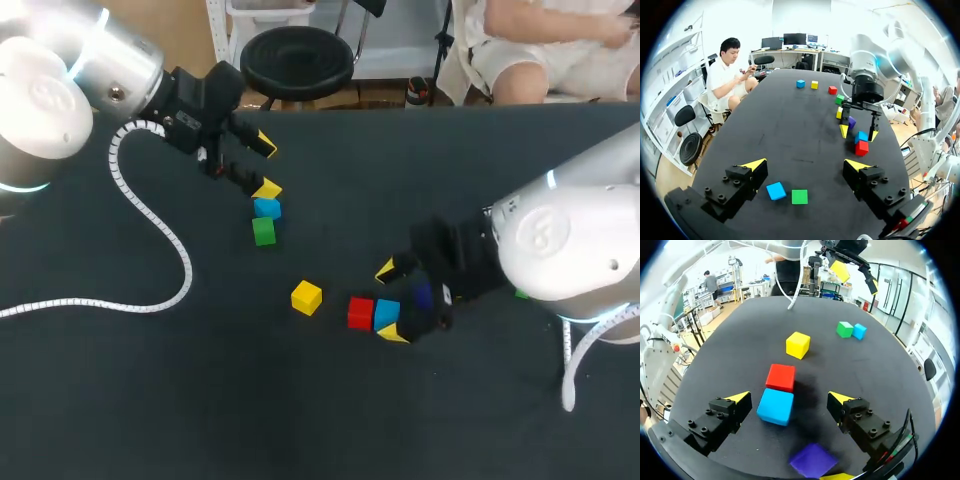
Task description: Place the blue cubes, place green cubes on the blue cubes, place the yellow cubes on the green cubes, then place the red cubes on the yellow cubes, and place purple cube on the red cubes.
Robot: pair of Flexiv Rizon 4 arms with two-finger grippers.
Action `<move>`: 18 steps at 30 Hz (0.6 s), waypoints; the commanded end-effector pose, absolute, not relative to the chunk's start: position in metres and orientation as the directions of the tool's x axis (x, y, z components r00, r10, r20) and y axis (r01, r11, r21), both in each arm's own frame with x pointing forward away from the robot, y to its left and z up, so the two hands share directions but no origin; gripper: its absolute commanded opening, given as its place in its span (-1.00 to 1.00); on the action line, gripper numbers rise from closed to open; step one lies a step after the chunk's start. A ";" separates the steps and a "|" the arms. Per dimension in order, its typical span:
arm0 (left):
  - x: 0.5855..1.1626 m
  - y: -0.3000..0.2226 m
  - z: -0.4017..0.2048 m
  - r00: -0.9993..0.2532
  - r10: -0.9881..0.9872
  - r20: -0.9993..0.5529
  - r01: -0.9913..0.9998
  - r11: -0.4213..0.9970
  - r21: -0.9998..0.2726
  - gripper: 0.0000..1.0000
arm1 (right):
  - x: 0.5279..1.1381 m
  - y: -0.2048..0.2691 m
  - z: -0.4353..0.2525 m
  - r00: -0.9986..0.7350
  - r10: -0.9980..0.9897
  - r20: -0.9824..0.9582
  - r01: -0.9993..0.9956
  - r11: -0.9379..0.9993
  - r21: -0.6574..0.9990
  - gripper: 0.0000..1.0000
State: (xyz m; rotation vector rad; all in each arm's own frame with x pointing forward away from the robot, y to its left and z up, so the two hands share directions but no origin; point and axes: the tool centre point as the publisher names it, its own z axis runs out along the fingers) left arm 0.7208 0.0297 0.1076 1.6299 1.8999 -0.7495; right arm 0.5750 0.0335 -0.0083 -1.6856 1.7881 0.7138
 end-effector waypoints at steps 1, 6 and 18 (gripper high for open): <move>0.720 0.031 0.107 -0.137 0.699 -0.702 0.990 0.121 -0.072 1.00 | 0.570 0.029 -0.009 -0.046 -0.686 -0.726 -0.998 0.068 -0.002 1.00; 0.720 0.031 0.107 -0.137 0.699 -0.702 0.990 0.121 -0.072 1.00 | 0.573 0.021 -0.016 -0.053 -0.660 -0.749 -0.998 0.054 0.022 1.00; 0.720 0.031 0.107 -0.137 0.699 -0.702 0.990 0.121 -0.072 1.00 | 0.591 0.018 -0.013 -0.016 -0.629 -0.777 -1.000 -0.002 0.023 1.00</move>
